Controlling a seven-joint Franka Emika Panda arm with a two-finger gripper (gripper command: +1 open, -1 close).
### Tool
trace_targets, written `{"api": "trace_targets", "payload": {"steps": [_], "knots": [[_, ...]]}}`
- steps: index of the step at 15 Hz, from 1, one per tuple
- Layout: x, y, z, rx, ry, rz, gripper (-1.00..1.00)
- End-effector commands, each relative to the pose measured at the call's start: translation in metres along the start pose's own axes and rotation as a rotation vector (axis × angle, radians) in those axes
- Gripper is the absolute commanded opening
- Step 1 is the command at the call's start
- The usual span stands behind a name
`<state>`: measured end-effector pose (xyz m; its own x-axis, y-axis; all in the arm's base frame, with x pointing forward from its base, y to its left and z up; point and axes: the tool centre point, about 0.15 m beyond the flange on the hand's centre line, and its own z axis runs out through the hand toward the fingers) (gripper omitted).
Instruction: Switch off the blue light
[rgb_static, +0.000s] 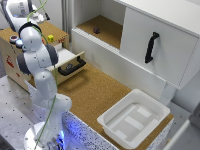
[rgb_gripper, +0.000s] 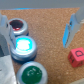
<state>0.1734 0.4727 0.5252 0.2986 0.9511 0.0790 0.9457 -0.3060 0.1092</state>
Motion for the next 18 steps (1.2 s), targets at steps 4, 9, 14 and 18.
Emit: {"api": "trace_targets", "payload": {"steps": [4,9,14,18], "knots": [[0.038,-0.055,0.001,0.042,-0.045,-0.165,1.00],[0.059,-0.065,0.009,0.086,-0.039,-0.255,-1.00],[0.075,-0.047,0.016,0.030,-0.008,-0.246,-1.00],[0.072,-0.038,0.032,0.029,-0.024,-0.214,-1.00]]}}
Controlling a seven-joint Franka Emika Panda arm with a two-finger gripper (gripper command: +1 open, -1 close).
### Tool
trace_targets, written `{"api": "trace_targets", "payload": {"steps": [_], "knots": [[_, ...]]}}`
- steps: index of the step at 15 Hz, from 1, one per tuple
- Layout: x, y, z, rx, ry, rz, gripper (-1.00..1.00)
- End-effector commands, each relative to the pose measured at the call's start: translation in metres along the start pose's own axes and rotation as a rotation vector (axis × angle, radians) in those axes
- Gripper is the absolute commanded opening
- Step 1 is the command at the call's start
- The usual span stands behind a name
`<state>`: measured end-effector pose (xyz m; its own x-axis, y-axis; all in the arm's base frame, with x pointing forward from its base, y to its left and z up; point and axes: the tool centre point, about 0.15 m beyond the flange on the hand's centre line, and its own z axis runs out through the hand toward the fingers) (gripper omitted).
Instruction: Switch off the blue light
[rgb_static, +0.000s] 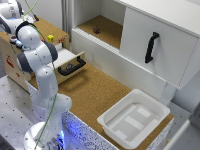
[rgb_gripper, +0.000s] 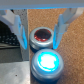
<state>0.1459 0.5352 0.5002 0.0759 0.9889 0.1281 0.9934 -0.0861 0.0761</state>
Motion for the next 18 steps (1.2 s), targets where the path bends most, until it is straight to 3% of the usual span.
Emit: {"api": "trace_targets", "payload": {"steps": [1,8,13,16,18], "knots": [[0.017,0.019,0.012,-0.019,-0.097,0.025,-1.00],[0.003,0.035,0.039,-0.011,-0.151,0.089,-1.00],[-0.013,0.025,0.057,0.027,-0.217,0.079,-1.00],[-0.009,0.029,0.043,0.002,-0.182,0.094,-1.00],[-0.007,0.033,0.013,-0.017,-0.120,0.112,-1.00]]}}
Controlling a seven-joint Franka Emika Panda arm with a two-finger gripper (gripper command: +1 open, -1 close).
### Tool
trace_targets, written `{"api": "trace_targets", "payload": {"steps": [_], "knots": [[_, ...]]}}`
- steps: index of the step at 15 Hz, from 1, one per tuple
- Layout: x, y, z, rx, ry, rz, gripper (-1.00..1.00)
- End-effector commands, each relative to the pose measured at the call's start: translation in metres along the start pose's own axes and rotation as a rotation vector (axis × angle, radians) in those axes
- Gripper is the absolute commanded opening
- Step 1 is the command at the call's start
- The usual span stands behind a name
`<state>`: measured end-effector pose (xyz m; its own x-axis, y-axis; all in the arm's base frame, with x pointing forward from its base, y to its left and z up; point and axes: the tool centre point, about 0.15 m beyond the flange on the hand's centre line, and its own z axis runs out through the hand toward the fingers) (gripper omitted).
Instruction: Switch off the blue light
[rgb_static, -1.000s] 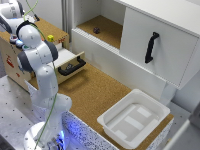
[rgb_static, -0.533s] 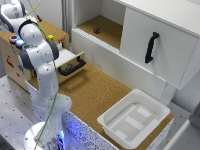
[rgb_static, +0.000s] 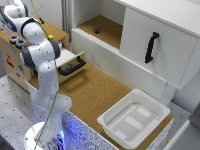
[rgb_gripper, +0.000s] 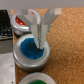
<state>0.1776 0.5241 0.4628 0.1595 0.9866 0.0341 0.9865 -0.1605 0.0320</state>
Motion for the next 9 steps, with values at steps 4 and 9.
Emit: {"api": "trace_targets", "payload": {"steps": [4,9], "knots": [[0.007,0.008,-0.078,-0.095,0.103,0.081,1.00],[0.018,0.015,-0.072,-0.078,0.122,0.105,1.00]]}}
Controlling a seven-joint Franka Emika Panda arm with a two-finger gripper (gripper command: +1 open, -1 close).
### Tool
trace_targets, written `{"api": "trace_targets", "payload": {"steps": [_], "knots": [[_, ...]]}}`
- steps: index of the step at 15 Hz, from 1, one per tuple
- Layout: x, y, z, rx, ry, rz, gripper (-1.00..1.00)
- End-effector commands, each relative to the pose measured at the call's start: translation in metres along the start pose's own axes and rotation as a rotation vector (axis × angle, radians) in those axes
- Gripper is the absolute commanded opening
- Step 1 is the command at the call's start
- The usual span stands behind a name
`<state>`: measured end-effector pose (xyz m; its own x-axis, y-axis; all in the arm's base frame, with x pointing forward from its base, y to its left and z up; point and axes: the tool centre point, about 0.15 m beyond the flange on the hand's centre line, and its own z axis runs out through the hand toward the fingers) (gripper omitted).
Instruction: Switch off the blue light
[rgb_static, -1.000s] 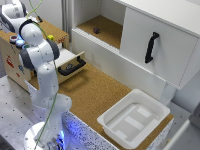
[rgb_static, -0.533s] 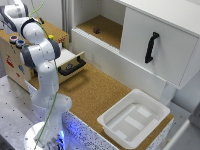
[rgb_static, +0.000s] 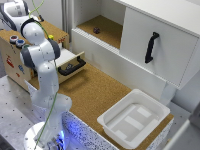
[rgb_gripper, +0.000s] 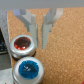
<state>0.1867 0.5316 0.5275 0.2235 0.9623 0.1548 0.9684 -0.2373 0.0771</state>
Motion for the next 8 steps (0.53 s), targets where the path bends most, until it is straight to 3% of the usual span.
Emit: {"api": "trace_targets", "payload": {"steps": [1,5,8], "knots": [[0.011,0.006,-0.003,-0.039,0.009,0.027,1.00],[0.017,0.013,0.010,-0.039,-0.008,0.020,1.00],[0.026,0.027,0.033,-0.020,-0.095,-0.051,1.00]]}}
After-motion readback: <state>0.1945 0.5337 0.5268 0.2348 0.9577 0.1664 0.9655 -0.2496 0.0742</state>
